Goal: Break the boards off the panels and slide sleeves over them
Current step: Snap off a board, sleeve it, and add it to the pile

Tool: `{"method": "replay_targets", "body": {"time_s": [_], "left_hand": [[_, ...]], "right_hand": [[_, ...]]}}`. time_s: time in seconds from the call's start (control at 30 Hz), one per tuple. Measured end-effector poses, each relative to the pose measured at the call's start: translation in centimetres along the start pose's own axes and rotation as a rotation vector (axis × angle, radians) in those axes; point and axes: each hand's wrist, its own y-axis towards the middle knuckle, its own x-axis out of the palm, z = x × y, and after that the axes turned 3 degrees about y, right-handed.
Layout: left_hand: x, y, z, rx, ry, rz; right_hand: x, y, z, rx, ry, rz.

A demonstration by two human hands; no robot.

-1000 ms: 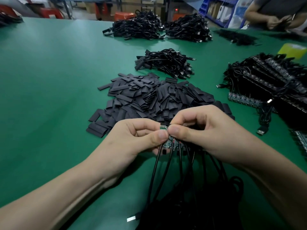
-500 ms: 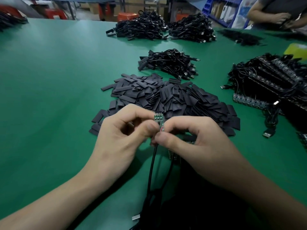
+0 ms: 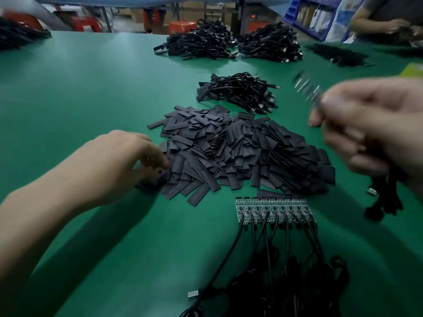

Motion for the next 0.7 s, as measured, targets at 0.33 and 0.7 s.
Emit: {"method": "replay_targets", "body": {"time_s": [0.33, 0.7], "left_hand": [[0.5, 0.8, 0.5, -0.01, 0.155, 0.007], [0.6, 0.3, 0.3, 0.205, 0.285, 0.172]], "right_hand": [[7.0, -1.7, 2.9, 0.072, -0.668, -0.056], [8.2, -2.6, 3.7, 0.042, -0.723, -0.083]]}}
